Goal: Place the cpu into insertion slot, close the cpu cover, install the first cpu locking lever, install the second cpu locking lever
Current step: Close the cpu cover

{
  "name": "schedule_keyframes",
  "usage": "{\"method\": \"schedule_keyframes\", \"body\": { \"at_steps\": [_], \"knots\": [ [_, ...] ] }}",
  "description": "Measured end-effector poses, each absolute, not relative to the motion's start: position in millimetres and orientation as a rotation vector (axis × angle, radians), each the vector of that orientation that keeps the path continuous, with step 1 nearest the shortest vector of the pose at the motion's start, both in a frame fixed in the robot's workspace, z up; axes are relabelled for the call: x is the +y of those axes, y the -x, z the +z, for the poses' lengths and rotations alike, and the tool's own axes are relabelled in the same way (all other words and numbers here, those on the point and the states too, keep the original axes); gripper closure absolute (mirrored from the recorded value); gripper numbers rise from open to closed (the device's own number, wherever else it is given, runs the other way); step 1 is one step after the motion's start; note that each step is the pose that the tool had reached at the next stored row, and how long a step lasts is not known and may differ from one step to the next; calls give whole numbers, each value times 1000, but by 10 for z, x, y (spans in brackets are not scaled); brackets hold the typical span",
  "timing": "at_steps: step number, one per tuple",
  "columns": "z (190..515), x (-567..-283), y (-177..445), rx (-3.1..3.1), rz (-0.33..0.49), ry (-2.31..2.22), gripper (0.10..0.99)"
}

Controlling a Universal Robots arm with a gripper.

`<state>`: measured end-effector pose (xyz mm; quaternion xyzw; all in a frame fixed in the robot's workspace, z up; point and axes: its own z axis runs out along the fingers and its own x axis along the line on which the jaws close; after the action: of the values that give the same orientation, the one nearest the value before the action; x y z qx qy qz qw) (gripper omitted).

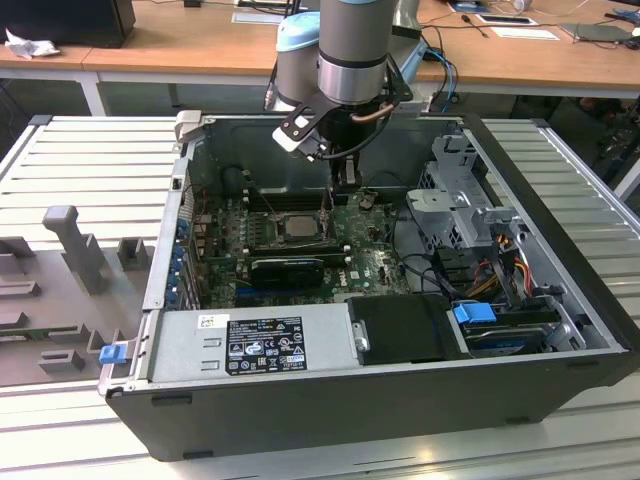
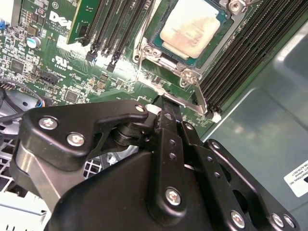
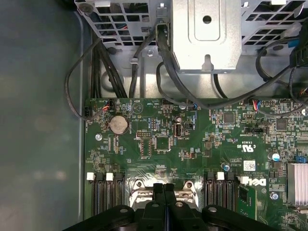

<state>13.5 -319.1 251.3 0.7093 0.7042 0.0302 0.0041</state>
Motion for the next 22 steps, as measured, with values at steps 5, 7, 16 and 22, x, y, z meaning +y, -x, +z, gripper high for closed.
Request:
{"method": "schedule_keyframes", "body": {
  "at_steps": [5,7,16,22],
  "knots": [
    [2513,-3191,-126,2206,95,-2223,980],
    [2513,-3191,-123,2206,95,-2223,980],
    [2512,-3191,-94,2206,95,-2223,980],
    [2512,-3191,-48,2207,95,-2223,980]
  ]
}}
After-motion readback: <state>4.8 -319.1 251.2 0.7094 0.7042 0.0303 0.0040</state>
